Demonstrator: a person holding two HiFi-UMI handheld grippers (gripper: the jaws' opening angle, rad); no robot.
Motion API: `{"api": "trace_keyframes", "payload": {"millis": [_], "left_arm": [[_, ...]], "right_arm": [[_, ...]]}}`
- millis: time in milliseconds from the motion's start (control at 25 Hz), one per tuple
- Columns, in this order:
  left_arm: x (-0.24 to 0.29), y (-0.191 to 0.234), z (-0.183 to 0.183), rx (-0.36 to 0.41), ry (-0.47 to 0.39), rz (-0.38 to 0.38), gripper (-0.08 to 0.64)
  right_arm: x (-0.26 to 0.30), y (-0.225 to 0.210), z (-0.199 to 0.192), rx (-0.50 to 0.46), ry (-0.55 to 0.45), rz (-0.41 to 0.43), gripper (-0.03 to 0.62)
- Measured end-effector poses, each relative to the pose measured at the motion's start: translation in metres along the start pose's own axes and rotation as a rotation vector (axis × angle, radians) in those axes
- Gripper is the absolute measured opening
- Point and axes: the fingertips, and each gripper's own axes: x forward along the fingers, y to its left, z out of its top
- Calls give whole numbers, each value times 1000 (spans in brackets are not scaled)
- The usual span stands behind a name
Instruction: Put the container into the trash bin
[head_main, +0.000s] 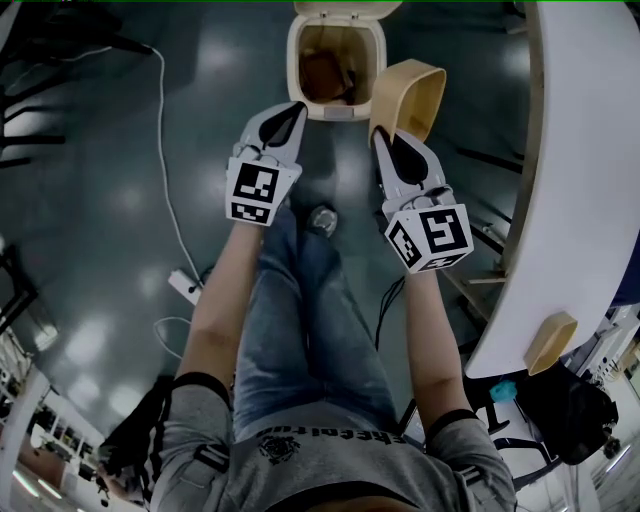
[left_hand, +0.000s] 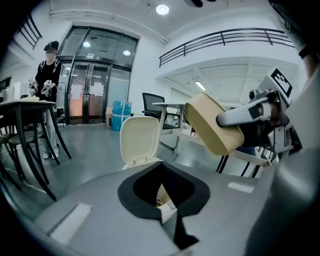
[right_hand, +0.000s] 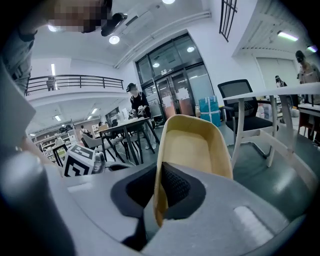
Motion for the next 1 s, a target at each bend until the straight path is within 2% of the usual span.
{"api": "trace_keyframes", "payload": {"millis": [320, 680, 1000], "left_arm": [[-26, 6, 28, 24, -91, -8, 11], [-50, 4, 72, 54, -252, -26, 11], [-60, 13, 74, -2, -273, -17, 11]], "right_arm": [[20, 3, -7, 13, 25, 16, 11], [48, 1, -22, -18, 84, 56, 9], [82, -3, -53, -9, 165, 86, 9]]}}
